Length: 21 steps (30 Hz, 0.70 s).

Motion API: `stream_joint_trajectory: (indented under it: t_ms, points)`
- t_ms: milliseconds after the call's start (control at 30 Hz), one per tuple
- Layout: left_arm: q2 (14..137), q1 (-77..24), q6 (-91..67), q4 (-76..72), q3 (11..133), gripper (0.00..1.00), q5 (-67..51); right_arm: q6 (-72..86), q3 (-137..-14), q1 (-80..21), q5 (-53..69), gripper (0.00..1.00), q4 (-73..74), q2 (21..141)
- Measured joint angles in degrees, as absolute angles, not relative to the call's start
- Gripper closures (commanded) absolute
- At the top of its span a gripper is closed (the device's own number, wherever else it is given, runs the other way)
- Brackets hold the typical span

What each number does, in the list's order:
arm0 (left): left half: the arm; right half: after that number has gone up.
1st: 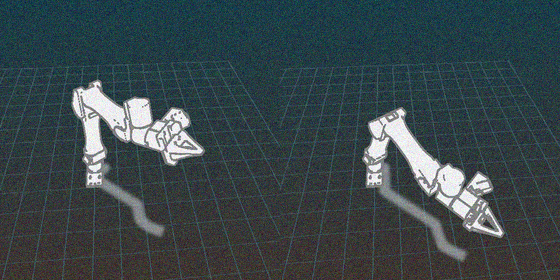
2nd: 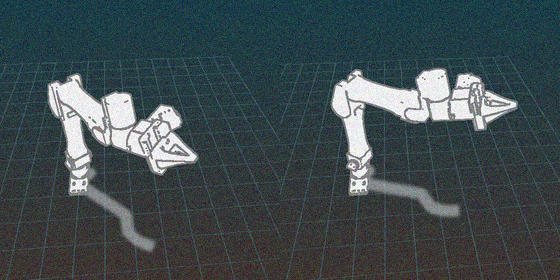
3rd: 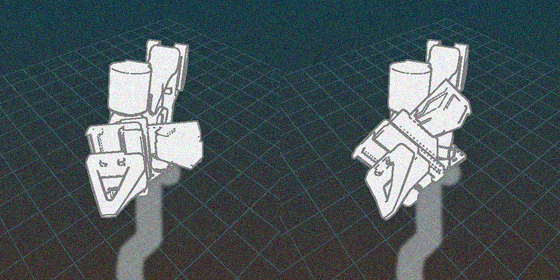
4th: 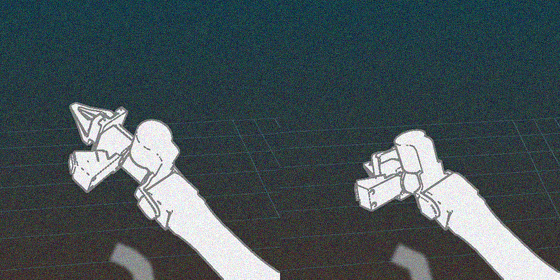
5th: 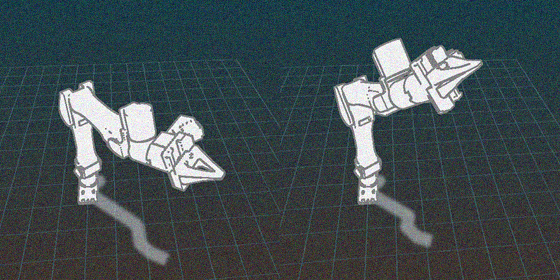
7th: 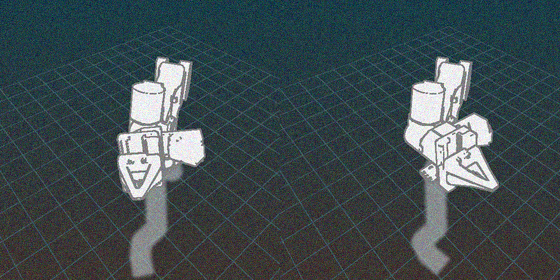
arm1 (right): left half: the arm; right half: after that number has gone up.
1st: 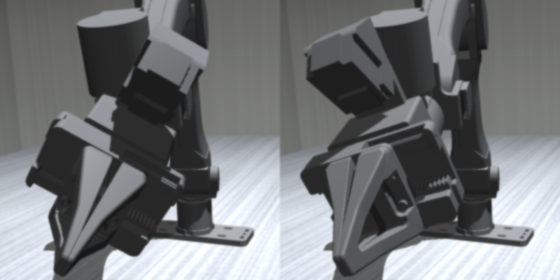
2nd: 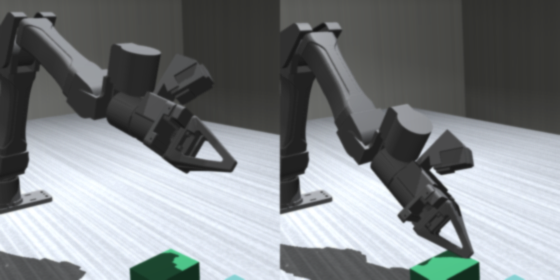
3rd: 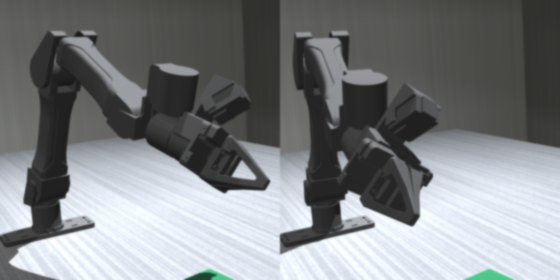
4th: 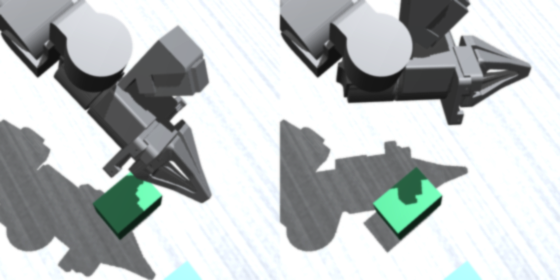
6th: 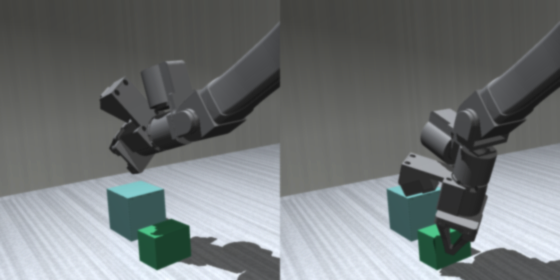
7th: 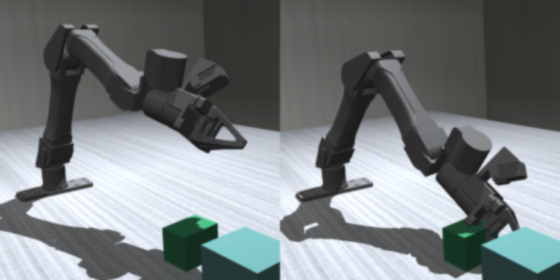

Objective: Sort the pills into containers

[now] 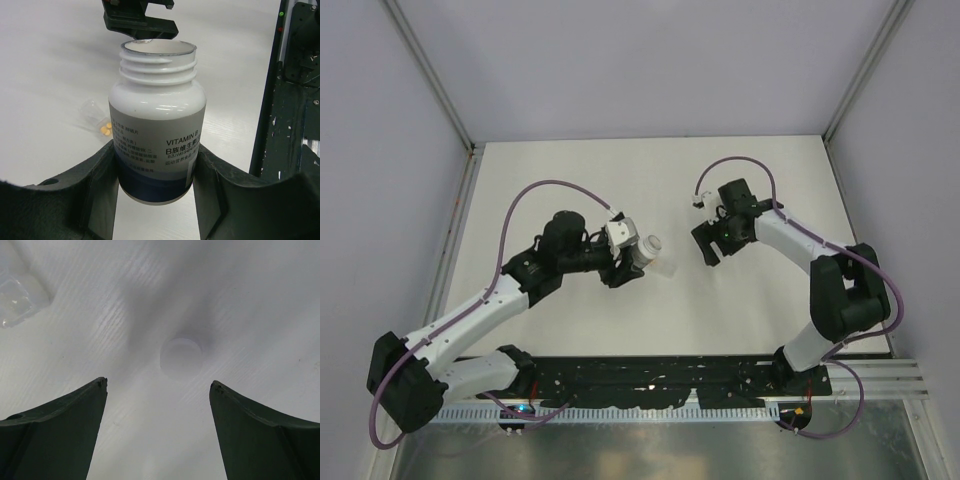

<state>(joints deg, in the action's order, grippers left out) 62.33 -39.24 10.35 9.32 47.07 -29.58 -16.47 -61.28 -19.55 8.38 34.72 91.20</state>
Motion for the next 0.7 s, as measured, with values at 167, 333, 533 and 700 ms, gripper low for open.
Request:
stream_joint_trajectory:
  t_ms: [167, 333, 533, 700]
  points:
    - [62.33, -39.24, 10.48, 9.43, 46.89, 1.00, -29.61, -16.86, -61.32, -17.89, 7.40, 0.14, 34.76, 94.43]
    - [62.48, -39.24, 10.48, 9.52, 46.89, 1.00, -29.63, -17.39, -61.63, -16.73, 7.14, 0.16, 34.81, 97.10]
    - [63.40, -39.24, 10.48, 9.63, 46.89, 1.00, -29.65, -17.85, -63.16, -16.43, 7.16, 0.19, 34.96, 99.81]
    - [63.70, -39.24, 10.48, 9.74, 46.89, 1.00, -29.63, -17.91, -64.27, -16.40, 7.22, 0.21, 34.79, 101.45]
